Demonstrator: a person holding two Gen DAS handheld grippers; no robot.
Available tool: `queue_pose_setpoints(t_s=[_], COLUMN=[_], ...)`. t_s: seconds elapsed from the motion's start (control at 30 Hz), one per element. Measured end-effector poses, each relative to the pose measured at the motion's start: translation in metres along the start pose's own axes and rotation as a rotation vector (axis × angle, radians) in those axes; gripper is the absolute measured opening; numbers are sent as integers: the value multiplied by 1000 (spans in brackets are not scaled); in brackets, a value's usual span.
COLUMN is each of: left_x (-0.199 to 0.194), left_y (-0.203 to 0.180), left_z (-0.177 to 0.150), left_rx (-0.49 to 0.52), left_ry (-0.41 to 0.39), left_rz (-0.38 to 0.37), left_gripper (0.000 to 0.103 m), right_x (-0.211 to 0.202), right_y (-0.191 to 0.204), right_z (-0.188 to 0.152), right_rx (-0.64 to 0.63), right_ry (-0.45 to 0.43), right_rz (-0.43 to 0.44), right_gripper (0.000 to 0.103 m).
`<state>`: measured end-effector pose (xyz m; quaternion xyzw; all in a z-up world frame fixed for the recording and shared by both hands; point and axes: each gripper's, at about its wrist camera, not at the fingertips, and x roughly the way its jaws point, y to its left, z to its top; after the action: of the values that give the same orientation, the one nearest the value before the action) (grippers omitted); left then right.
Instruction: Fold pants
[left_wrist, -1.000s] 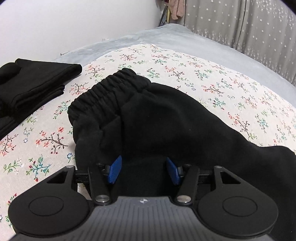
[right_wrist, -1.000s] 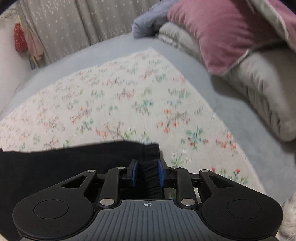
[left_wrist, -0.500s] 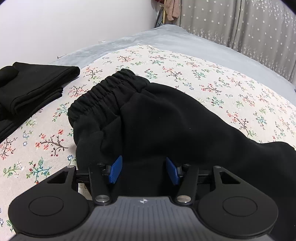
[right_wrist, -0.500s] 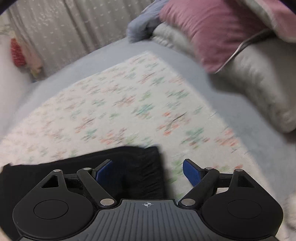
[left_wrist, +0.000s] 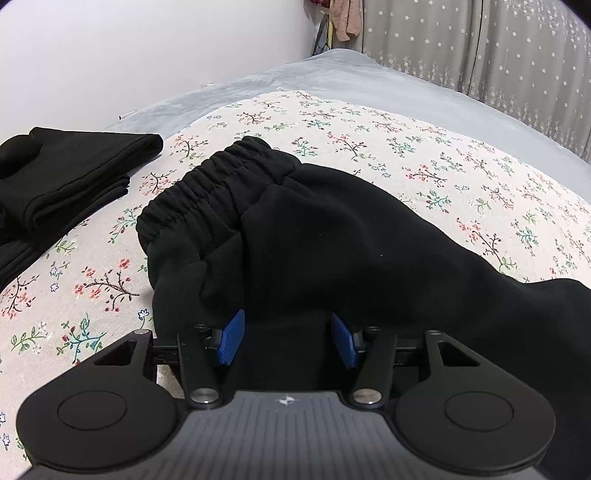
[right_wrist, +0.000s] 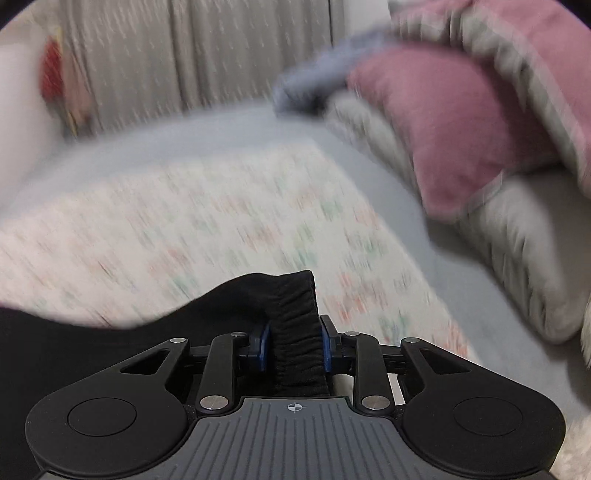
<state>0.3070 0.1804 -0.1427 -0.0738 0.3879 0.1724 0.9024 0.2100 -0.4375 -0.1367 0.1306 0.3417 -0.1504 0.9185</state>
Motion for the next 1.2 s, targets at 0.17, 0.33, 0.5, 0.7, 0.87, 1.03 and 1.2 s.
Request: queue_pose_setpoints(t_s=[0.17,0.33,0.5,0.7,0.87,1.03,1.2], left_x=[0,-4,-30,-19,4,4,5], left_y=[4,12,5,-8,0,-8,-8], left_z=[0,4,13,10,10,10,14], left_rx=[-18,-76,-67,-88,-129,-69,-73], left_ry=[7,22,-83,28,117,111,118], left_rz=[-10,-33,-36,-187,-188,-166,-163], left_gripper=[65,64,64,64,64,64,65], right_x=[22,8,-15,4,52,111,119], right_y=[2,6,52,167,261,337,354], right_z=[-11,-1,15,33,49,51,48], right_rx=[-15,-34,-21,-121,-150,-134,-122], right_ry=[48,-3,-100,-27,97,292,336], right_rz=[-41,-138,220,624,815,846,961], right_gripper=[28,67,69,73,76,76,69])
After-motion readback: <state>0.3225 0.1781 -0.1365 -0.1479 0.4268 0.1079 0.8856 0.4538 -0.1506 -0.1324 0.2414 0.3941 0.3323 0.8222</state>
